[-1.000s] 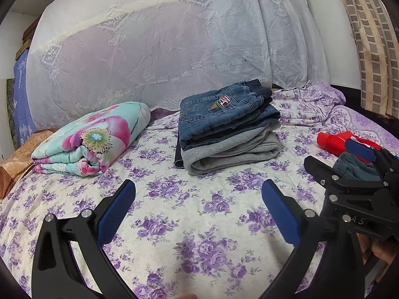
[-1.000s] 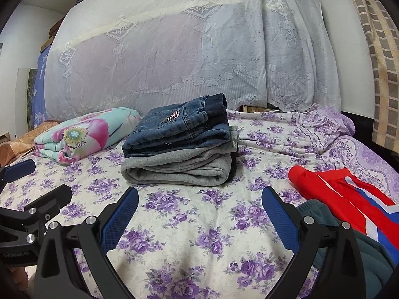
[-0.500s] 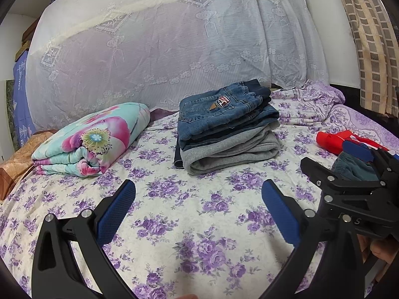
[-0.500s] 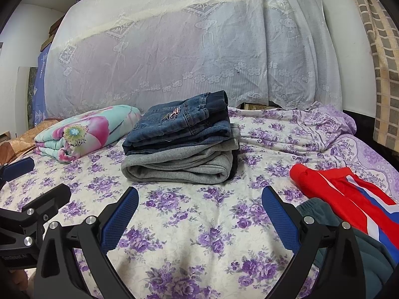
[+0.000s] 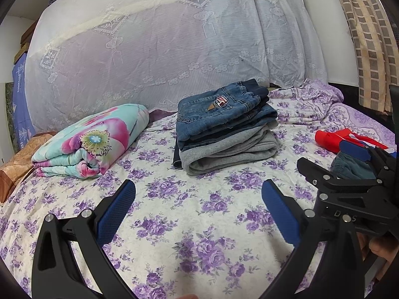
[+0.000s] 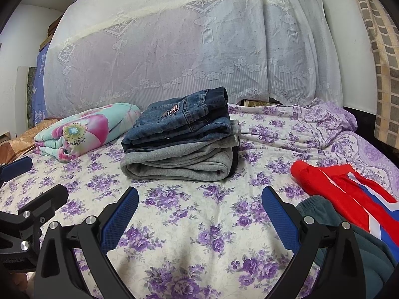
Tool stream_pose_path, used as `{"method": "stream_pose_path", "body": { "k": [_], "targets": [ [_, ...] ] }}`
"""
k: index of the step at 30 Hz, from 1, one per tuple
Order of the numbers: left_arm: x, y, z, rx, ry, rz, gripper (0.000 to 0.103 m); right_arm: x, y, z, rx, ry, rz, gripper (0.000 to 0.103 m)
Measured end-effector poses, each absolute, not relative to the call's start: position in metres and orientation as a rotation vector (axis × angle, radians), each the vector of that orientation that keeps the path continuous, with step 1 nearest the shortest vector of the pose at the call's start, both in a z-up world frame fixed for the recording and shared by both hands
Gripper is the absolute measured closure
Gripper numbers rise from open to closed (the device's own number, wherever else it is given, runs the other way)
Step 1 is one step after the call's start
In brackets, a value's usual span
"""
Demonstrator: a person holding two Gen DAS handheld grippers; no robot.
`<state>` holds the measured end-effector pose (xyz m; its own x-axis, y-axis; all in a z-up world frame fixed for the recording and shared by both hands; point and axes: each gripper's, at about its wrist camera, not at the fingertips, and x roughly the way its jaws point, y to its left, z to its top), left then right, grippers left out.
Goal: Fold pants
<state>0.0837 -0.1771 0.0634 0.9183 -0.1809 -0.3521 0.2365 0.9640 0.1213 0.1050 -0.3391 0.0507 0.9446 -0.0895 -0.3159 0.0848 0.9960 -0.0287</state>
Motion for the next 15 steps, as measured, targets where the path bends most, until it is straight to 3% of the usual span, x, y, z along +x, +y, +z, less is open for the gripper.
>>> {"method": "stream_pose_path", "body": {
  "k": [15],
  "targets": [
    [0.0845,-0.1777,0.0612,0.177,0.355,-0.229,0.004,0.1057,-0.3409,0.0451,0.012,0.348,-0.090,0.004]
  ]
}}
